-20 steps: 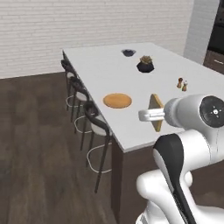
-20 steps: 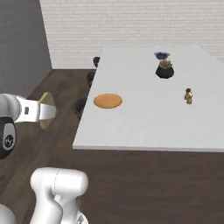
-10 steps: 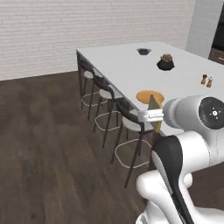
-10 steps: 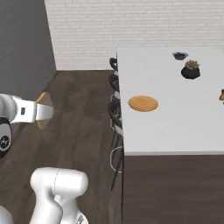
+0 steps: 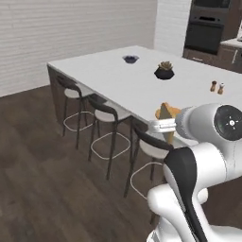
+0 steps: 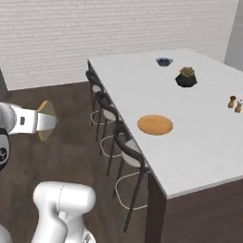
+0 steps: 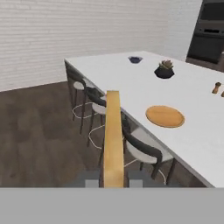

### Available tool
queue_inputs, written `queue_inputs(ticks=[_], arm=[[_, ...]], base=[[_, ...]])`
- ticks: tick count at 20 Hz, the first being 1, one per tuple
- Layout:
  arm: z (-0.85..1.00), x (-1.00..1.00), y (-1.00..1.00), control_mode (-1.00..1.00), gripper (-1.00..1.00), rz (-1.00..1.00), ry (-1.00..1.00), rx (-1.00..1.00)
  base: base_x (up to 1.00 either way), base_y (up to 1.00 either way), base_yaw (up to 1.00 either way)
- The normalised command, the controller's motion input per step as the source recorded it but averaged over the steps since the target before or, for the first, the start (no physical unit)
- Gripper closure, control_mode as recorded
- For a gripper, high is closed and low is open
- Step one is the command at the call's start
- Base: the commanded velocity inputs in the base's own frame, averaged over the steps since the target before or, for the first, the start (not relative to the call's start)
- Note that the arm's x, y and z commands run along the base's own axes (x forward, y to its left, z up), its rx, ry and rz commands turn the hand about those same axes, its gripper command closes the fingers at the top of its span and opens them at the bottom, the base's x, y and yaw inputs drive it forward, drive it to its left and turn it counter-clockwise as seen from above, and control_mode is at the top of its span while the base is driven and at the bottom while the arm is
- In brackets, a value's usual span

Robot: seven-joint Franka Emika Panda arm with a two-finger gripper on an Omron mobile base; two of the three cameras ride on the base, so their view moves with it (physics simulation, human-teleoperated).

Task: Start the toaster. Once the lever pops up, take the bread to the plate on the dining counter.

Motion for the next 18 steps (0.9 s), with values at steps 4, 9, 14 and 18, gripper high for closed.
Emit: queue_inputs(ticks=[4, 9, 14, 18], arm=[[0.00, 0.00, 0.00, 1.00, 1.00, 0.00, 0.00, 0.00], [0.00, 0.00, 0.00, 1.00, 1.00, 0.00, 0.00, 0.00], [0.00, 0.00, 0.00, 1.00, 1.00, 0.00, 0.00, 0.00], [0.00, 0.00, 0.00, 1.00, 1.00, 0.00, 0.00, 0.00]], base=[[0.96, 0.92, -0.54], [0.95, 0.79, -0.60], [0.73, 0.65, -0.70], [0.56, 0.60, -0.66]])
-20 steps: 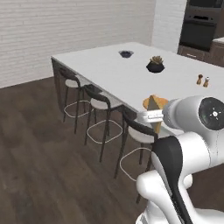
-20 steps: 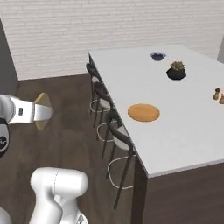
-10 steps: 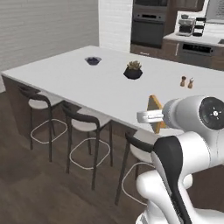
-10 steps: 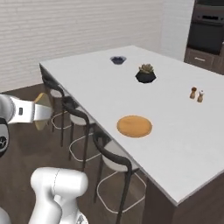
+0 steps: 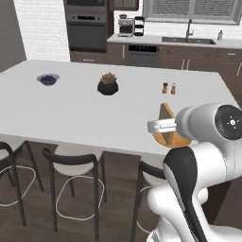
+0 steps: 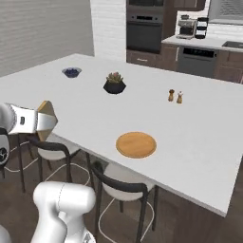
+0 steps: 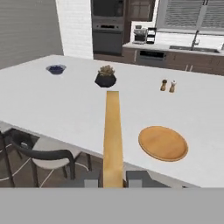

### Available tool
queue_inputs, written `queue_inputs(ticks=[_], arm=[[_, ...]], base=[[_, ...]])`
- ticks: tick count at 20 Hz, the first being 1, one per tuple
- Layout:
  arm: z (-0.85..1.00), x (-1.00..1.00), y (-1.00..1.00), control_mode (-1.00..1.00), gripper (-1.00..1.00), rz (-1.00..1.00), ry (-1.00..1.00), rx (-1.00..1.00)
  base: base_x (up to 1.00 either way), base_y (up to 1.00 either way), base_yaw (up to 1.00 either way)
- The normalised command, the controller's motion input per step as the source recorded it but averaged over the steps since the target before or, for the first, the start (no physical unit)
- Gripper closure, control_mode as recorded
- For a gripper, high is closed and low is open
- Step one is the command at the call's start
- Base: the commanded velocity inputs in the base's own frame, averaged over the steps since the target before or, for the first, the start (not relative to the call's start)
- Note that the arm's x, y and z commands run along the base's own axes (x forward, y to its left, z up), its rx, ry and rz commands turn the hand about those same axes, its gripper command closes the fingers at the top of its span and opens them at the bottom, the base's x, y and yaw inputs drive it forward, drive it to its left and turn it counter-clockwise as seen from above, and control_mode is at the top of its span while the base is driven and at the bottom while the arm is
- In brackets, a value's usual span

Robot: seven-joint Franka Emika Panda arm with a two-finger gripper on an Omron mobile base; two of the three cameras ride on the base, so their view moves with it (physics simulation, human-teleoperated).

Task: Start the toaster. Once the lever pops up, take the bread to the plate on the dining counter.

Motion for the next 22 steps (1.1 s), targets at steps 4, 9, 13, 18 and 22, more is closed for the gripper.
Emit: queue_inputs(ticks=[4, 9, 13, 18, 22], arm=[[0.00, 0.00, 0.00, 1.00, 1.00, 0.00, 0.00, 0.00], [0.00, 0.00, 0.00, 1.00, 1.00, 0.00, 0.00, 0.00], [0.00, 0.00, 0.00, 1.00, 1.00, 0.00, 0.00, 0.00], [0.00, 0.00, 0.00, 1.00, 1.00, 0.00, 0.00, 0.00], [0.00, 0.16, -0.14, -1.00, 1.00, 0.03, 0.00, 0.06]], base=[[0.45, 0.43, -0.56], [0.42, 0.24, -0.49], [0.20, 0.05, -0.25], [0.11, -0.04, -0.04], [0.31, -0.08, 0.01]])
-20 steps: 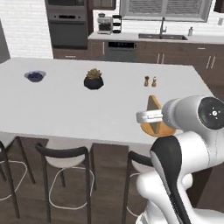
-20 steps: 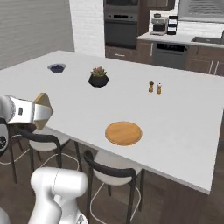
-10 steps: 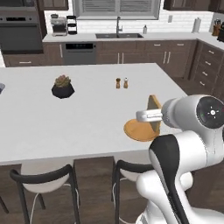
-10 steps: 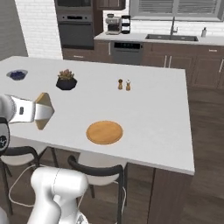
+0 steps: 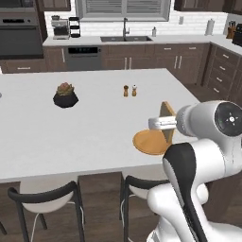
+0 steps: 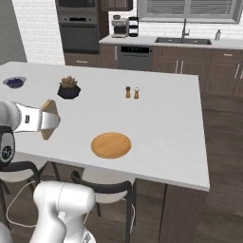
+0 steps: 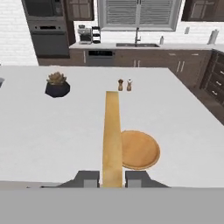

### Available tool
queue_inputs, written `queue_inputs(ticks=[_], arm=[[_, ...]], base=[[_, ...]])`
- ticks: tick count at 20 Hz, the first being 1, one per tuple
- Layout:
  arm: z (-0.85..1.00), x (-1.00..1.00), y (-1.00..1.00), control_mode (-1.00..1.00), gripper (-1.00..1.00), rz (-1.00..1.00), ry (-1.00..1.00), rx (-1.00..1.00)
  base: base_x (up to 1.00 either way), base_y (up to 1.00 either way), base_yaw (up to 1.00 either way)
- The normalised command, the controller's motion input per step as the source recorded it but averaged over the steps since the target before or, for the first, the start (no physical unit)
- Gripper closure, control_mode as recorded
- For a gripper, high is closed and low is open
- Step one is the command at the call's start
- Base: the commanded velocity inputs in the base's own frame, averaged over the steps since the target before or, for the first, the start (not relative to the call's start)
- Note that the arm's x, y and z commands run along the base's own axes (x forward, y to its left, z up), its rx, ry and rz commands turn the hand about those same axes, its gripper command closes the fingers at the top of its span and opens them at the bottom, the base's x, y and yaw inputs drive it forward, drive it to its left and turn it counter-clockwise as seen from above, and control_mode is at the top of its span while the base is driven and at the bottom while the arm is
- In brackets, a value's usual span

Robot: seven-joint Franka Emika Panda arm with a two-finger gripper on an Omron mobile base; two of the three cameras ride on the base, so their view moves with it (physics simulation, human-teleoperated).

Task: Start the toaster. Once the lever pops up, take the bread to the plate on the dining counter.

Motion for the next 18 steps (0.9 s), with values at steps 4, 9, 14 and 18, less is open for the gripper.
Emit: queue_inputs(ticks=[4, 9, 14, 18], arm=[[-0.05, 0.87, -0.80, -1.00, 1.00, 0.25, 0.05, 0.32], [-0.35, 0.93, -0.67, -1.00, 1.00, 0.40, 0.16, 0.29], [-0.59, 1.00, -0.43, -1.00, 1.00, 0.36, 0.18, 0.21], [-0.50, 0.97, -0.45, -1.00, 1.00, 0.19, 0.11, 0.08]], base=[[0.00, 0.00, 0.00], [0.00, 0.00, 0.00], [0.00, 0.00, 0.00], [0.00, 0.00, 0.00]])
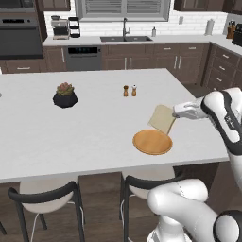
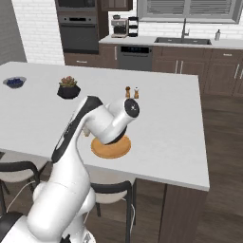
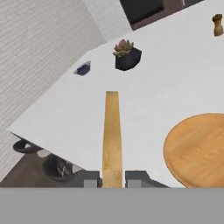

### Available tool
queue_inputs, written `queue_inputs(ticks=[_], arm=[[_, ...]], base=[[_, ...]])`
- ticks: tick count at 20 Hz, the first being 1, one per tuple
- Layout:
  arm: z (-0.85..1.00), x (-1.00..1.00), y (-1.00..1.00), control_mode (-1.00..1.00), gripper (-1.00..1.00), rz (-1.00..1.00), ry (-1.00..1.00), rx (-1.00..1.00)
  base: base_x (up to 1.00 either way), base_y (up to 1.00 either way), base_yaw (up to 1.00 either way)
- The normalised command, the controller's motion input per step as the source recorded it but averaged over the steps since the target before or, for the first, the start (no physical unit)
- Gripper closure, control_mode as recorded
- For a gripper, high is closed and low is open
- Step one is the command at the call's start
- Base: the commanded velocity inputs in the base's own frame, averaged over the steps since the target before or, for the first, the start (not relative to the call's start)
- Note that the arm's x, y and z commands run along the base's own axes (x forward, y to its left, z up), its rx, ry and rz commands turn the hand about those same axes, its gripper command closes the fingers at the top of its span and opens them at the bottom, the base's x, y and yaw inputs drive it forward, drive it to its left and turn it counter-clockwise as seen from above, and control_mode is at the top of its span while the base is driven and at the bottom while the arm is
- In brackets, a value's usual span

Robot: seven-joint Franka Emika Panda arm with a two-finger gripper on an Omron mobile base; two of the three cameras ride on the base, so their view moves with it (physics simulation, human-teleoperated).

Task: Start the toaster. Once the lever pops up, take the bread to the plate on the dining counter.

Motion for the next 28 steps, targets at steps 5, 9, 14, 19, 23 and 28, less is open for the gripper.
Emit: queue_inputs(ticks=[5, 9, 14, 19, 23, 28], arm=[[-0.24, 0.18, -0.02, -1.00, 1.00, 0.04, 0.04, 0.00], [-0.22, -0.29, 0.02, -1.00, 1.00, -0.01, 0.00, -0.05], [-0.45, -0.12, 0.01, -1.00, 1.00, -0.07, 0.00, -0.06], [-0.41, 0.06, 0.20, -1.00, 1.00, -0.14, -0.01, -0.09], [-0.36, 0.32, 0.21, -1.00, 1.00, -0.12, 0.03, -0.06], [-0.22, 0.21, 0.00, -1.00, 1.00, -0.01, 0.14, 0.00]], base=[[0.00, 0.00, 0.00], [0.00, 0.00, 0.00], [0.00, 0.00, 0.00], [0.00, 0.00, 0.00], [0.00, 0.00, 0.00], [0.00, 0.00, 0.00]])
